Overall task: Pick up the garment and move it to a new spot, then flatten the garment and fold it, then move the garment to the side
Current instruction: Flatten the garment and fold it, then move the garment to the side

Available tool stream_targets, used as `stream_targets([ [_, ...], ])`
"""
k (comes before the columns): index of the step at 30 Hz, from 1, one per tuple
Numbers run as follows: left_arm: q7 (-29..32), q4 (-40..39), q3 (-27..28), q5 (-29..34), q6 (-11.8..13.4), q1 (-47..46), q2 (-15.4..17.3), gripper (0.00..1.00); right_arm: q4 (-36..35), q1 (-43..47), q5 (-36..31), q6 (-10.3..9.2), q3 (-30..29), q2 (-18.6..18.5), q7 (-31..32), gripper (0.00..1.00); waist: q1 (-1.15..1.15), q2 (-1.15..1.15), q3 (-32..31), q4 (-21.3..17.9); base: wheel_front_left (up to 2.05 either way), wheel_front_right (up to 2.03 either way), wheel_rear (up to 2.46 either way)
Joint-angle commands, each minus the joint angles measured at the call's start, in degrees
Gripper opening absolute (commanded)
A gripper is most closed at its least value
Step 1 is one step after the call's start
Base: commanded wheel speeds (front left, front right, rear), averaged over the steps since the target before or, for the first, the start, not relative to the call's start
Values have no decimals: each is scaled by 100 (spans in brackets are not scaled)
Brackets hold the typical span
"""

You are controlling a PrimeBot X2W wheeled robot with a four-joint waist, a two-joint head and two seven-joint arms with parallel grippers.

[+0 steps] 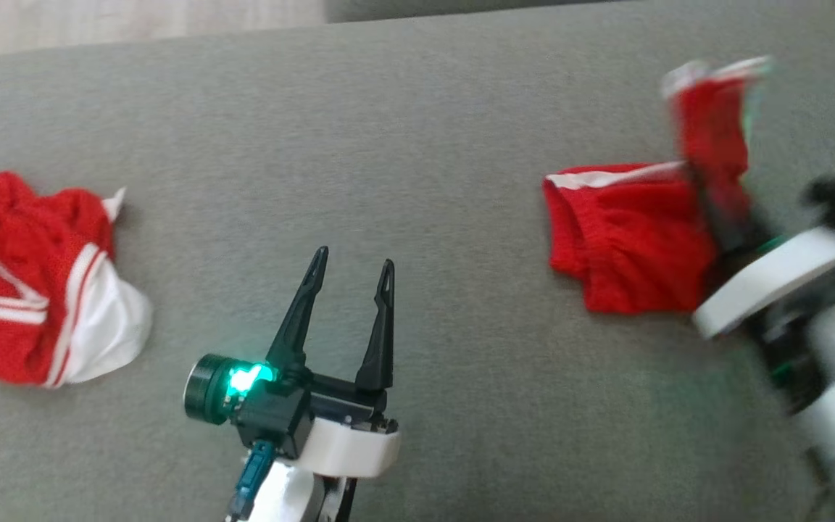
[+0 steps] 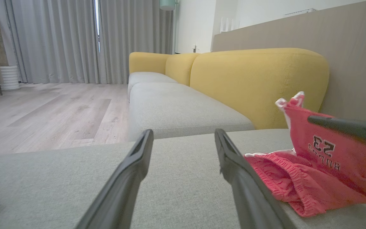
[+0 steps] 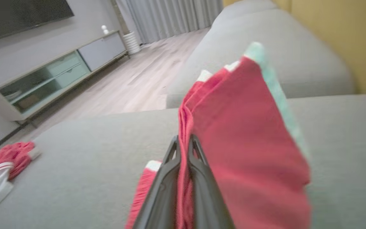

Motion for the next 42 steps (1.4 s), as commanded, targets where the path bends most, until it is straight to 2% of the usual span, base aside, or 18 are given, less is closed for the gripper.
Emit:
stream_targets([
  [1,-28,-160,98,-38,20,32,-8,100,-221,124,-125,37,33,137,41,0,0,0,-87,152,0,0,0],
  [2,-28,-156,77,-57,22,44,-8,100,-240,239,-228,37,70,330,112,0,0,0,-113,207,0,0,0],
  [3,-28,-152,56,-71,27,56,-8,100,-259,350,-322,37,99,520,134,28,0,0,-136,265,0,0,0],
  [4,-28,-152,34,-86,30,66,-8,100,-273,456,-409,37,85,688,102,100,0,0,-158,328,0,0,0],
  [7,-28,-161,15,-100,60,114,-8,100,-431,769,-580,37,67,1029,-61,100,0,0,-223,454,0,0,0],
  [9,-28,-168,37,-100,78,162,-8,100,-598,1009,-690,37,3,1120,-219,100,0,0,-277,493,0,0,0],
  [15,-28,-286,254,-42,134,419,-8,100,-1056,1862,-1192,37,-505,1060,-963,100,0,0,-543,419,0,0,0],
  [20,-28,-430,579,81,241,815,-8,100,-997,2389,-1583,37,-875,1069,-1381,100,0,0,-869,210,0,0,0],
  [26,-28,-459,897,251,349,1403,-8,100,-822,2687,-1915,37,-1216,1150,-1492,100,0,0,-1196,83,0,0,0],
  [32,-28,-463,1014,481,257,1786,-7,100,-844,2982,-2642,37,-1524,1299,-1495,100,0,0,-1350,115,0,0,0],
  [42,-28,-523,1154,500,329,1899,-8,100,-870,3122,-2921,37,-1781,1541,-1496,100,0,0,-1409,187,0,0,0],
])
